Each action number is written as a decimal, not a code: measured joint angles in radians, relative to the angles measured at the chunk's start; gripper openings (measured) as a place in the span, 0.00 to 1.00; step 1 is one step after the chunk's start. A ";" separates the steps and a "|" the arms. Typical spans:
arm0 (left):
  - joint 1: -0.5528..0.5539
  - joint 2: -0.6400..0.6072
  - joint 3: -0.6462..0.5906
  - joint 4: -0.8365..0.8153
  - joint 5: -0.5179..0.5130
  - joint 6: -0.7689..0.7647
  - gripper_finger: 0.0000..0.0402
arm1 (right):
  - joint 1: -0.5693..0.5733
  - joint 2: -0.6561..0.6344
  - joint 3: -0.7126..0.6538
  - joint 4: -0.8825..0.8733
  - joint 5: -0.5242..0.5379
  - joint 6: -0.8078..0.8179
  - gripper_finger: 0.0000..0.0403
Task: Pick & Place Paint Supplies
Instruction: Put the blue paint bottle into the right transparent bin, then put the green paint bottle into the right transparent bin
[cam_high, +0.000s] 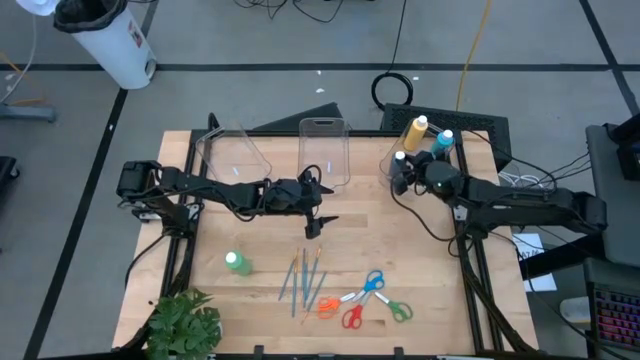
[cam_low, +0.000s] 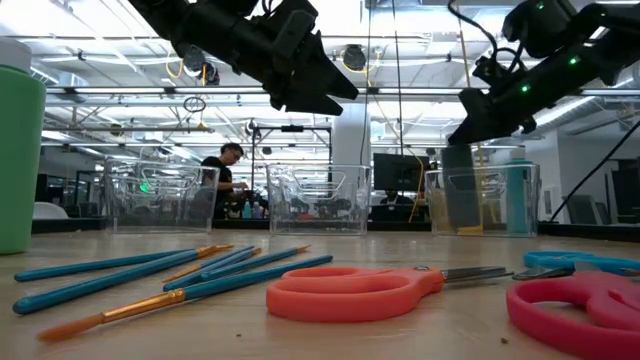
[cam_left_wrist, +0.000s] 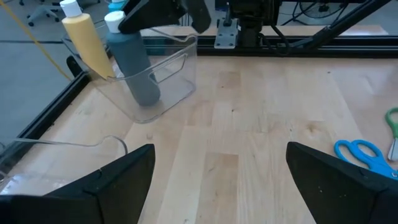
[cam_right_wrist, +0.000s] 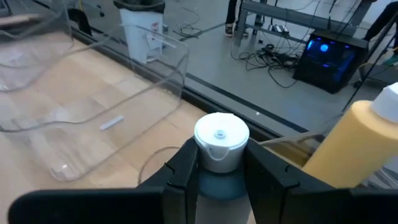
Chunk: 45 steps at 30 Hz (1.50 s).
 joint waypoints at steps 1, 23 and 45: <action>0.000 0.000 0.000 0.000 0.000 0.000 0.91 | -0.003 0.011 0.000 0.009 0.000 0.000 0.21; -0.002 0.000 0.000 -0.010 0.002 -0.024 0.91 | -0.006 0.114 0.001 0.120 -0.056 -0.020 0.30; -0.041 -0.231 0.069 -0.556 -0.034 -0.138 0.91 | 0.002 -0.061 0.000 0.052 -0.079 -0.065 0.64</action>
